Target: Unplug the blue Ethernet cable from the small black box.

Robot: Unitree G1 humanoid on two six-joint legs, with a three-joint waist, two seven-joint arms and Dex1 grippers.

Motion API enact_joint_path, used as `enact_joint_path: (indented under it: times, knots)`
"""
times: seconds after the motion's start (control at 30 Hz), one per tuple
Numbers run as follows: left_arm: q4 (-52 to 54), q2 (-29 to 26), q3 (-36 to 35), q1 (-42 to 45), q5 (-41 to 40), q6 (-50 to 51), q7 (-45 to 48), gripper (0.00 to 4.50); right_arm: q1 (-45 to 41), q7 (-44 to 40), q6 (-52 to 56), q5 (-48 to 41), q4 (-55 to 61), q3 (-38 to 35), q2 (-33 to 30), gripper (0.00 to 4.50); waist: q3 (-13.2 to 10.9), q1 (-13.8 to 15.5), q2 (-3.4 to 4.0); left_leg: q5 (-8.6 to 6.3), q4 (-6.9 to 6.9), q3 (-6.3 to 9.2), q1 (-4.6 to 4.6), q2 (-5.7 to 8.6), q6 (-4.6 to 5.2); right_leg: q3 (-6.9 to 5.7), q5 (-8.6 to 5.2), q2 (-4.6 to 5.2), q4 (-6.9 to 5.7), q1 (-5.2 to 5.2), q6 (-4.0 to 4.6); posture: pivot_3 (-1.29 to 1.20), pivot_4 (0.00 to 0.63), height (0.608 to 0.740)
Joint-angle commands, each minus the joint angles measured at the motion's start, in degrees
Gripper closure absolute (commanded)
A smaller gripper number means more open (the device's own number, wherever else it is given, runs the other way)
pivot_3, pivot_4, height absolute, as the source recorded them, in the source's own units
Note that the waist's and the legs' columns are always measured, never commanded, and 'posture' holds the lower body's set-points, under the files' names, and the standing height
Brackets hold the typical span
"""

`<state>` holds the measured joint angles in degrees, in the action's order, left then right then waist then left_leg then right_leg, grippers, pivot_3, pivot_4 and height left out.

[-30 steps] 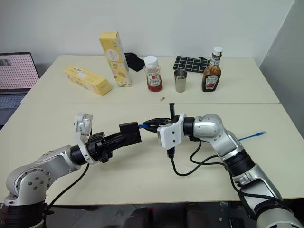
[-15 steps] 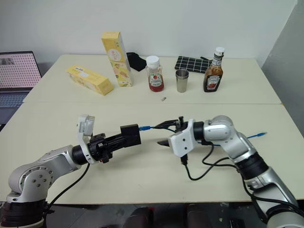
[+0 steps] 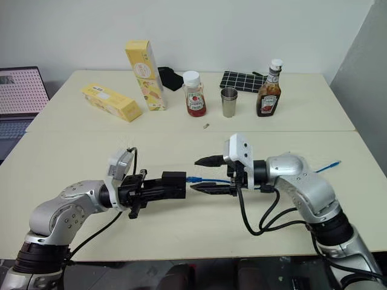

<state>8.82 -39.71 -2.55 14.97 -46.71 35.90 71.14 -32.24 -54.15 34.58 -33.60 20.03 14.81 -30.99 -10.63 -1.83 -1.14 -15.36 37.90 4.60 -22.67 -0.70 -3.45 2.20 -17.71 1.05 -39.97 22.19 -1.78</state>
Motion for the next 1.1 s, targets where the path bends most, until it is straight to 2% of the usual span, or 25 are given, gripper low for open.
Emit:
enact_joint_path:
  times: [0.03,0.3,0.7,0.83,1.07,1.1]
  knots:
    - [-0.3,0.1,-0.7,1.2,-0.2,-1.0,2.4,3.72,-0.8,2.8,6.5,-4.9,1.7,-3.0,1.5,1.49,0.0,0.0,0.0,0.0,0.01,0.02,-0.02,0.0,0.0,-0.01,0.0,0.0,0.01,0.0,0.0,0.0,0.15,0.74]
    - [-0.6,0.7,-1.1,0.5,0.9,-2.6,3.3,3.72,-2.0,5.7,15.5,-10.2,1.1,-4.5,4.4,1.49,0.0,0.0,0.0,0.0,0.0,0.01,-0.04,0.0,0.0,-0.02,0.0,0.01,0.02,0.02,-0.01,0.0,0.15,0.74]
    - [-0.4,1.4,-1.4,-0.5,1.6,-3.9,3.1,3.72,-2.4,5.1,17.2,-8.9,1.1,-3.1,5.7,1.49,0.0,0.0,0.0,0.0,0.0,0.01,-0.04,0.0,0.01,-0.03,0.0,0.0,0.02,0.04,-0.01,0.0,0.15,0.74]
    - [-0.9,1.8,-1.4,-0.3,1.7,-4.3,2.9,3.72,-2.5,4.1,16.3,-7.5,1.2,-2.1,4.8,2.13,0.0,0.0,0.0,0.0,0.0,0.01,-0.04,0.0,0.01,-0.03,0.0,0.0,0.02,0.04,-0.01,0.0,0.15,0.74]
    - [-1.1,2.0,-0.9,0.0,2.1,-4.6,3.4,3.72,-2.9,2.5,15.4,-6.2,0.8,-1.6,4.3,3.77,0.0,0.0,0.0,0.0,-0.01,0.0,-0.04,0.01,0.01,-0.03,0.0,-0.01,0.02,0.04,-0.01,0.0,0.15,0.74]
    - [-1.1,2.0,-1.0,0.1,2.0,-4.5,3.4,3.72,-3.0,2.2,15.3,-6.0,0.7,-1.6,4.2,3.87,0.0,0.0,0.0,0.0,-0.01,0.0,-0.04,0.01,0.01,-0.03,0.0,-0.01,0.02,0.04,-0.01,0.0,0.15,0.74]
